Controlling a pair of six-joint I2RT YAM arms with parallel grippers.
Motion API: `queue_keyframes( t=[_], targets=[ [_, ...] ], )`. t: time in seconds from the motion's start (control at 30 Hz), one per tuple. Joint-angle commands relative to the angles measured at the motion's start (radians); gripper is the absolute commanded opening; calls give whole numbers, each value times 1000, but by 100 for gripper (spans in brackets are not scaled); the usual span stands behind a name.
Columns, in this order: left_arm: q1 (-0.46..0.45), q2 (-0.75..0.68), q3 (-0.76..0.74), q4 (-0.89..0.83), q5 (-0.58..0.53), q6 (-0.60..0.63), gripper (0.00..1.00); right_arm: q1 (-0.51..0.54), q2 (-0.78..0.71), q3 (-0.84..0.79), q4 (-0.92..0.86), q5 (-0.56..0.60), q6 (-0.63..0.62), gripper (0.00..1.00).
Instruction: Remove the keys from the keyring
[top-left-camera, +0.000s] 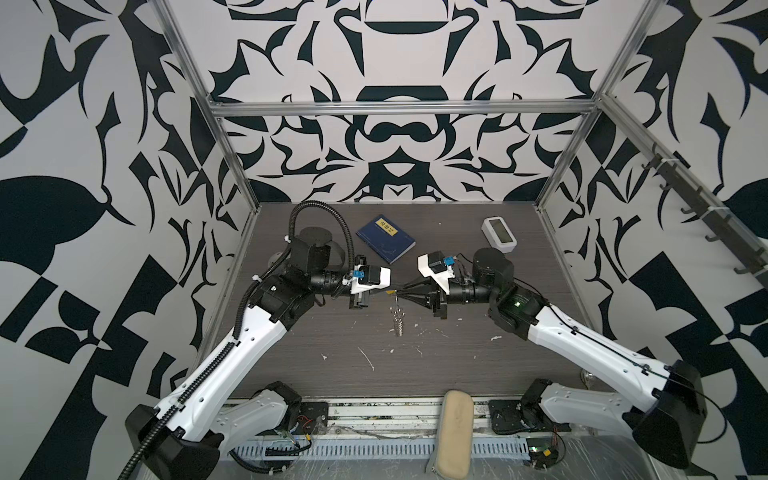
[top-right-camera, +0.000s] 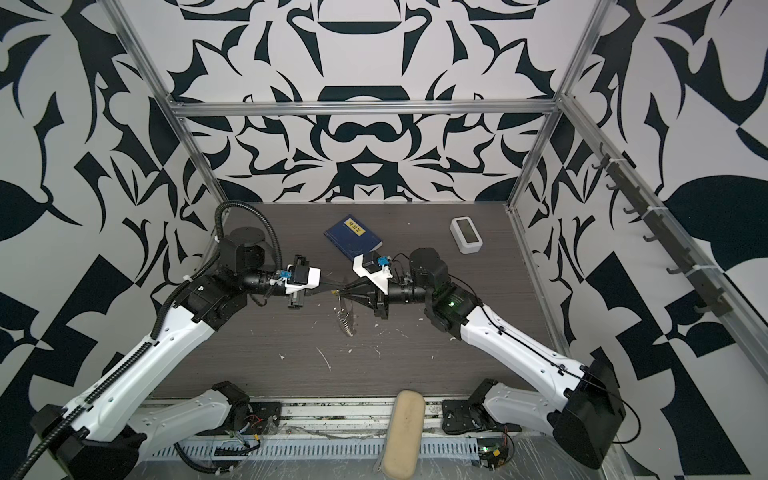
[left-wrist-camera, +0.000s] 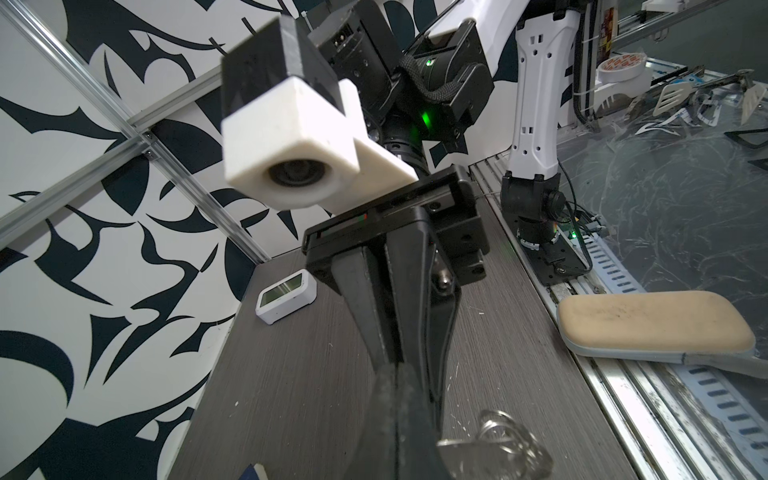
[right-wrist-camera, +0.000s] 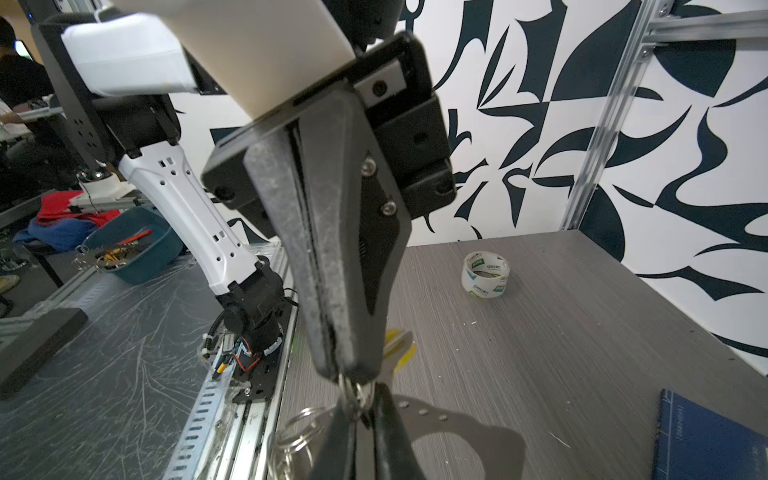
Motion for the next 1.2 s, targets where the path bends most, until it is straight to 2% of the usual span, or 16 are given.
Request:
queue_keyframes(
  t=[0.0, 0.03, 0.3, 0.37, 0.5, 1.17],
  targets=[
    [4, -18, 30, 51, -2, -1, 0, 11, -7, 40, -11, -21, -16, 3],
    [4, -18, 29, 54, -2, -4, 0, 11, -9, 40, -11, -17, -16, 0],
    [4, -35, 20, 62, -50, -6, 0, 12, -37, 36, -43, 5, -45, 0],
    [16, -48, 14, 63, -74, -8, 0, 12, -56, 26, -43, 18, -50, 0],
    [54, -73, -8, 96, -55, -41, 0, 11, -83, 16, -43, 27, -49, 0],
    [69, -83, -76, 201, -115, -122, 0, -37, -149, -31, 124, -26, 81, 0]
  ],
)
